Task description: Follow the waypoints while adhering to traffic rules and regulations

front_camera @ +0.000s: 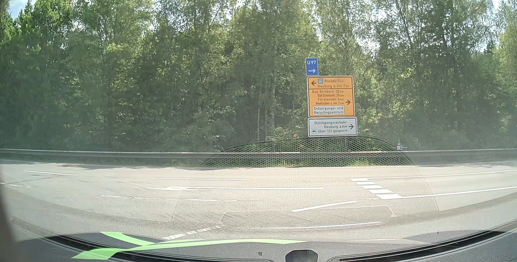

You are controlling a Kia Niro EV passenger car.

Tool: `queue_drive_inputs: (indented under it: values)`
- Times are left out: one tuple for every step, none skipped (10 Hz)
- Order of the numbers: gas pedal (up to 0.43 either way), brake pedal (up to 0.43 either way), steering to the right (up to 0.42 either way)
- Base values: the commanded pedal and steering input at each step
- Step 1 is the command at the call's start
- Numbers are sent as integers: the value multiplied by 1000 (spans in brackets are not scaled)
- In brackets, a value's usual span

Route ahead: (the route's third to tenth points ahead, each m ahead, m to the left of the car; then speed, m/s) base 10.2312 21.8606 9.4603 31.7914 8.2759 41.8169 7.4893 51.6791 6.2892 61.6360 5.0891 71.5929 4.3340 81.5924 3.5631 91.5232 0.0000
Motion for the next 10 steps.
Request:
queue_drive_inputs:
  values:
    - [0,280,-63]
    - [0,274,-63]
    - [0,280,-63]
    - [0,280,-63]
    - [0,274,-63]
    - [0,280,-63]
    - [0,274,-63]
    - [0,274,-63]
    - [0,274,-63]
    - [0,274,-63]
